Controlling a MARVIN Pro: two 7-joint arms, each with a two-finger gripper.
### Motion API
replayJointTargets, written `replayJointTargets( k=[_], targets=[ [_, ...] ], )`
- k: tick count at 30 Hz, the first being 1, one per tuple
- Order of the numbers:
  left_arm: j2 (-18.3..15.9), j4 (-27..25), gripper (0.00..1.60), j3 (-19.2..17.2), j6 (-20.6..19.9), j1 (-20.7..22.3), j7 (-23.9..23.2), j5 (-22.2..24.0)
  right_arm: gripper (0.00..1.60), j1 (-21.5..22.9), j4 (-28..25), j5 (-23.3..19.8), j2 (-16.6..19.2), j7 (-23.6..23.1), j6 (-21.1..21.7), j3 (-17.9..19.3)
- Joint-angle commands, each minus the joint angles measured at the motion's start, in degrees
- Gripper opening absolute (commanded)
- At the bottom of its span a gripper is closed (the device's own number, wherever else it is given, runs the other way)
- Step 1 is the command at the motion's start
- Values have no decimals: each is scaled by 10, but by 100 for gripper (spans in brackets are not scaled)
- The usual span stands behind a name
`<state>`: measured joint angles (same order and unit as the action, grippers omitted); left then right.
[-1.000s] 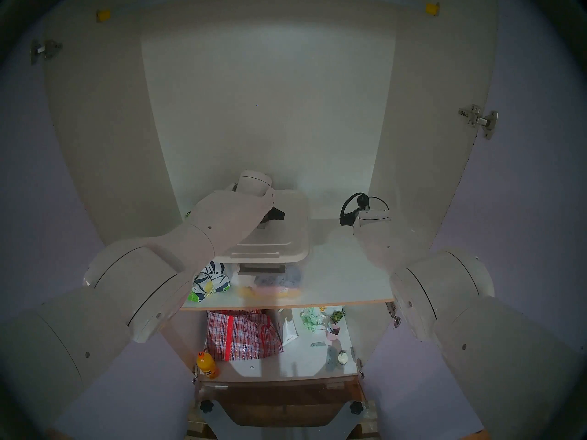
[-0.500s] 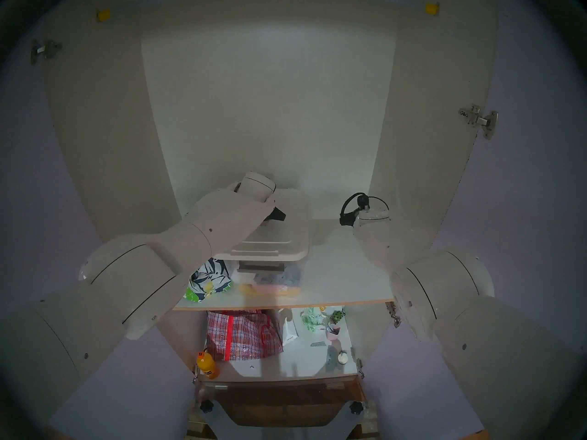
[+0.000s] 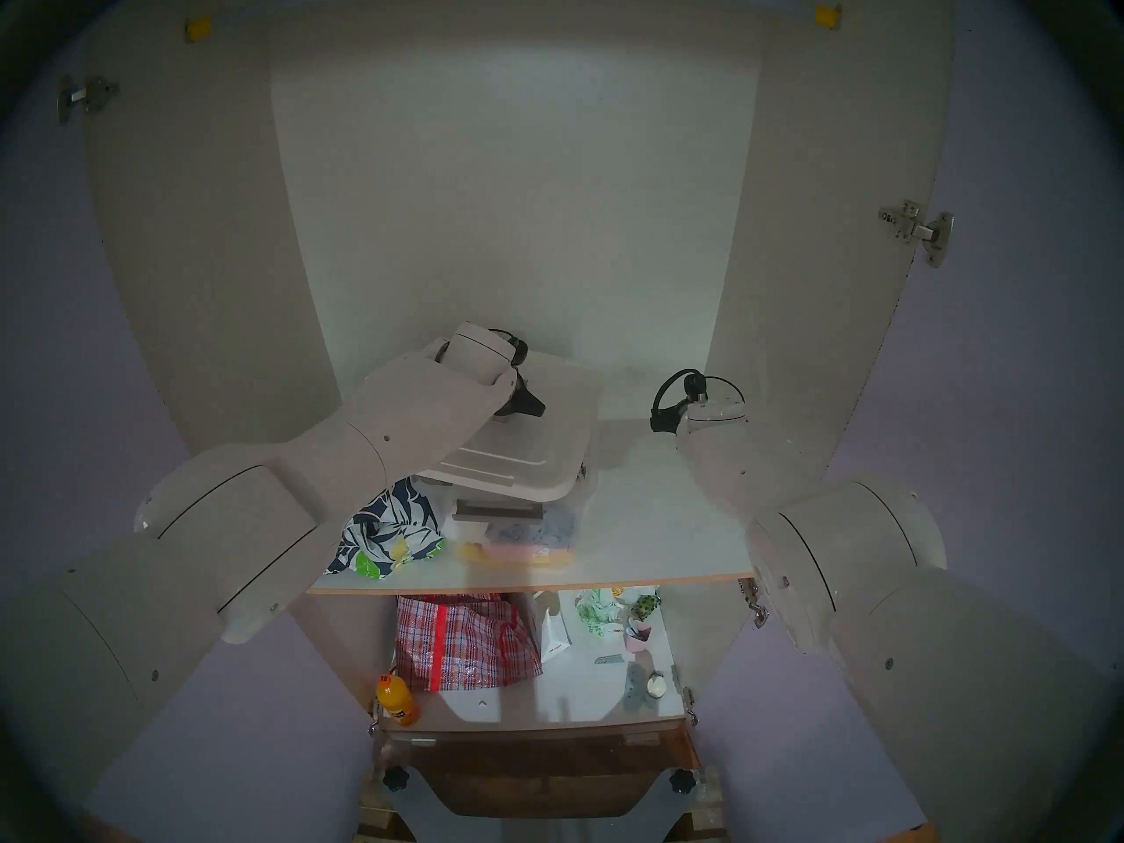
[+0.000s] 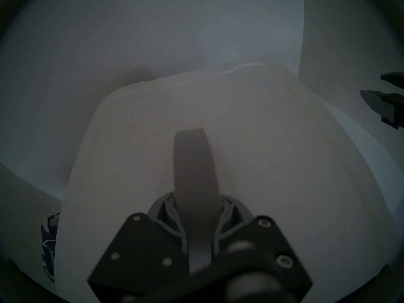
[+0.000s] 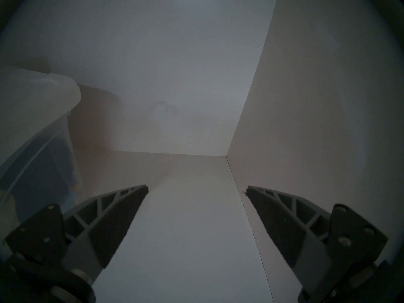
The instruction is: Take clothing out of the storage bin and put the lid back on the bin
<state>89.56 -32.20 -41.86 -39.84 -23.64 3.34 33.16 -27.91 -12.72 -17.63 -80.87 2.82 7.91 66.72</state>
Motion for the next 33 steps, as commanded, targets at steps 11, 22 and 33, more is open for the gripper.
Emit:
replayJointTargets(
  k=[11,22,33],
  targets=[
    [44,44,0,-48,-4,53,37,13,160,19,-10,3,1,1,-9,4],
    [54,50,0,-57,-4,58,44,22,160,19,-10,5,0,1,-10,6],
    [68,68,0,-82,-25,53,107,35,160,19,-9,9,0,0,-11,10]
  ],
)
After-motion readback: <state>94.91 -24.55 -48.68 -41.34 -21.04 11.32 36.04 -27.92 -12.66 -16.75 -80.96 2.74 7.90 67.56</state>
